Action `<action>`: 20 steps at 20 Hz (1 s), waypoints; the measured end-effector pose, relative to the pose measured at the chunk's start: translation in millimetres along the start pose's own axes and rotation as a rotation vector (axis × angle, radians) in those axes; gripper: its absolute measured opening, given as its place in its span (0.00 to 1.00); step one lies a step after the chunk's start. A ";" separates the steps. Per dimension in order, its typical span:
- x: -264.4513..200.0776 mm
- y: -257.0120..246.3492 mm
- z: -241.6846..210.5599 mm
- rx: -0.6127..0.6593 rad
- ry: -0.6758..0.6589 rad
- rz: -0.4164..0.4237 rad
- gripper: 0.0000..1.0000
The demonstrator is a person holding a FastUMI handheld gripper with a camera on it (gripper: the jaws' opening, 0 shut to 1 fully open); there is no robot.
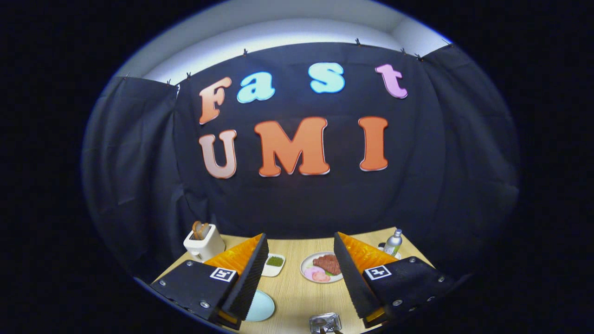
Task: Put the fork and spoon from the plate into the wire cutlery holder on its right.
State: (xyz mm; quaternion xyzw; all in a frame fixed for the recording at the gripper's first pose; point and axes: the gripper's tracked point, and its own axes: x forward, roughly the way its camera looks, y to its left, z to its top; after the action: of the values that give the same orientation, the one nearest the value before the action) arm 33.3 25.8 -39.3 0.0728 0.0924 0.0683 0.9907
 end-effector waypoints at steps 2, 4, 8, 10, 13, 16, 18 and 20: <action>-5.7 -5.5 20.7 -0.017 -0.088 -0.010 0.85; -11.5 -8.3 33.0 -0.029 -0.142 -0.016 0.85; -20.7 -11.3 58.4 -0.045 -0.246 -0.023 0.85; -26.2 -9.0 68.6 -0.068 -0.304 -0.016 0.85; -31.7 -2.3 79.8 -0.123 -0.380 -0.006 0.85; -31.0 3.1 79.5 -0.149 -0.400 -0.007 0.85; -29.6 4.8 77.0 -0.148 -0.400 -0.006 0.85; -26.9 6.1 75.6 -0.154 -0.405 0.000 0.85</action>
State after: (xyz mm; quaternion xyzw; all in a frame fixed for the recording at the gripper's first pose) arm 21.0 17.9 39.8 0.0092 -0.1139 0.0591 0.9917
